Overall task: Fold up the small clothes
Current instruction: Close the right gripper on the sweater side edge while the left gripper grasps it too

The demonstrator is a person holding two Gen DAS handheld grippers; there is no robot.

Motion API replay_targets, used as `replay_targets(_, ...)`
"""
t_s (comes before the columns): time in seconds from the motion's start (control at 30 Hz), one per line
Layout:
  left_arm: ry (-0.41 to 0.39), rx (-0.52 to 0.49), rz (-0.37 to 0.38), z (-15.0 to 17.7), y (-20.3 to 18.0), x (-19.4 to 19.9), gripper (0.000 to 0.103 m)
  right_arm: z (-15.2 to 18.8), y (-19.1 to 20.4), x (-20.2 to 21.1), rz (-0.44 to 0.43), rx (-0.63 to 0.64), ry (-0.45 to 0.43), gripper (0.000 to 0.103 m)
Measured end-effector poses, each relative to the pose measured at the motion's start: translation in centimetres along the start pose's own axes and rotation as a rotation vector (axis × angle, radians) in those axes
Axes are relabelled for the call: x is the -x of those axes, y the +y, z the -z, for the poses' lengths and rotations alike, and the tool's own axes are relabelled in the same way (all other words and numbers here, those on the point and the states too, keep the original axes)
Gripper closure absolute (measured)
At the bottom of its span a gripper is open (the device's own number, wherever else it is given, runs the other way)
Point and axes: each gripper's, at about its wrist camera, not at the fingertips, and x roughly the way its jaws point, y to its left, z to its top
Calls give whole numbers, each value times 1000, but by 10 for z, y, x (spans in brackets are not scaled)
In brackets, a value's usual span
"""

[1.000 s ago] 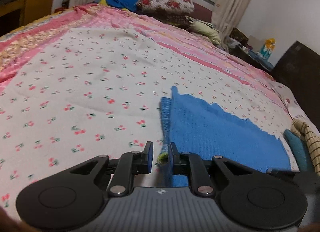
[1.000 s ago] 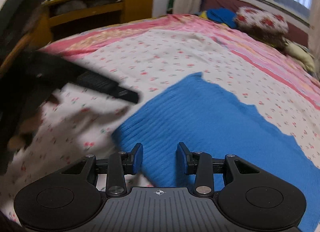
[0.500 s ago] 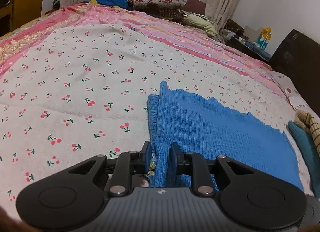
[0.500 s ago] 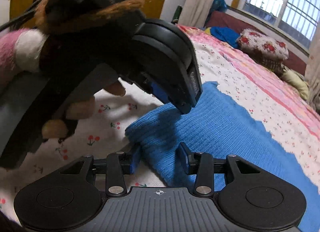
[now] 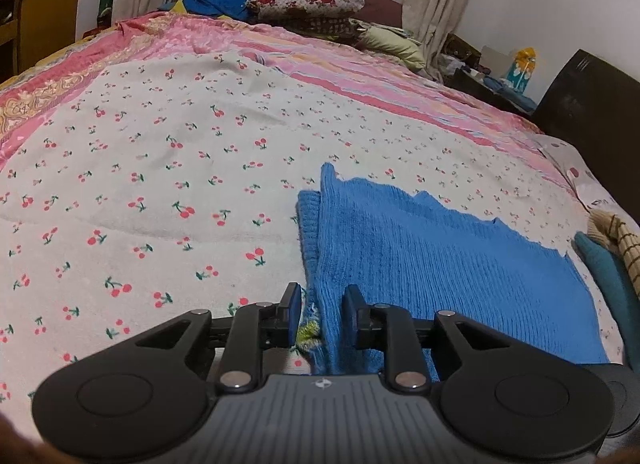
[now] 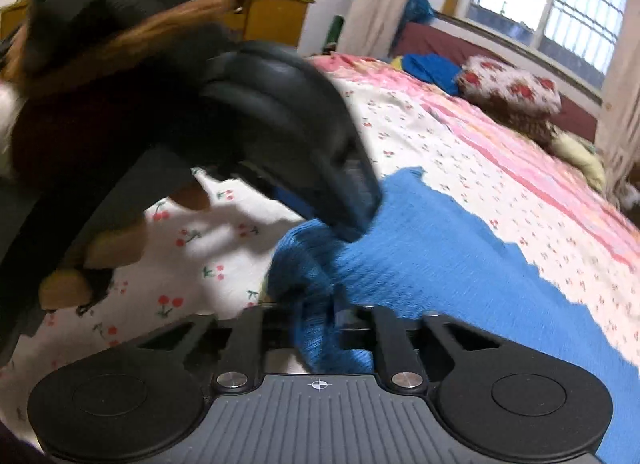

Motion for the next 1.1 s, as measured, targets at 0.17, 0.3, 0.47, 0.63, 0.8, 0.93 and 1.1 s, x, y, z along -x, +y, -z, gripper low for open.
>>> replay_targets(0.17, -10, 31, 21, -5, 4, -4, 73, 2, -9, 12, -4, -41, -18, 96)
replay_targets(0.3, 21, 40, 31, -4, 5, -17, 65, 7, -15, 16, -11, -76, -21, 97)
replay_targets(0.47, 14, 118, 39, -6, 11, -20, 62, 7, -18, 21, -21, -92, -32, 97)
replay_targets(0.63, 19, 85, 19, -11, 1, -30, 53, 9, -19, 23, -31, -110, -29, 97)
replay_targets(0.8, 15, 79, 34, -12, -4, -31, 78, 12, -16, 29, -30, -122, -36, 97)
replay_targets(0.93, -10, 76, 17, -12, -10, -27, 84, 13, -19, 32, -33, -137, -45, 97)
replay_targets(1.1, -41, 61, 26, -19, -25, -17, 85, 14, -28, 45, -24, -166, -75, 97)
